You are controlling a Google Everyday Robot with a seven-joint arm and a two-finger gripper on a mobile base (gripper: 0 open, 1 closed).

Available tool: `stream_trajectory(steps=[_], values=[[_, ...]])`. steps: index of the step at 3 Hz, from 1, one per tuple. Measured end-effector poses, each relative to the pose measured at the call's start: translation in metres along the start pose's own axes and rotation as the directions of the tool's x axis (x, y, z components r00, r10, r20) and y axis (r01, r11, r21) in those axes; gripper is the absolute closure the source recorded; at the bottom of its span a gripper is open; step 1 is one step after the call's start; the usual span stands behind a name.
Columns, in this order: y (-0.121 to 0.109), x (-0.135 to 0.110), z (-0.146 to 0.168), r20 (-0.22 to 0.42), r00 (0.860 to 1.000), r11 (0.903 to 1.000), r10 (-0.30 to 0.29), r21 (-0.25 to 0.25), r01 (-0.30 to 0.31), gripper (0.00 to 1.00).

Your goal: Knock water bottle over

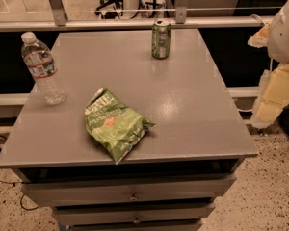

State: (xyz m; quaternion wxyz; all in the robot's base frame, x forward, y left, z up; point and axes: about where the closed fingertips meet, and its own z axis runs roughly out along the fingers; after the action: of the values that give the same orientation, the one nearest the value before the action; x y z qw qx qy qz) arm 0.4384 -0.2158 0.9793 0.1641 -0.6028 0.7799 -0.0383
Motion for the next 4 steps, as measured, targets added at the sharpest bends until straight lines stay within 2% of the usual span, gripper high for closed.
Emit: stream_trajectory(steps=[1,2,3,4], values=[[0.000,0.000,0.000,0.000,1.000,1.0000,0.000,0.000,0.000,0.00],[-0.004,-0.009,0.003,0.030,0.999,0.9999,-0.012,-0.002,0.012,0.00],[0.000,-0.043,0.019,0.120,0.990,0.9975,-0.069,-0.010,0.070,0.00],[0.006,-0.091,0.039,0.242,0.960,0.9887,-0.139,-0.021,0.148,0.00]])
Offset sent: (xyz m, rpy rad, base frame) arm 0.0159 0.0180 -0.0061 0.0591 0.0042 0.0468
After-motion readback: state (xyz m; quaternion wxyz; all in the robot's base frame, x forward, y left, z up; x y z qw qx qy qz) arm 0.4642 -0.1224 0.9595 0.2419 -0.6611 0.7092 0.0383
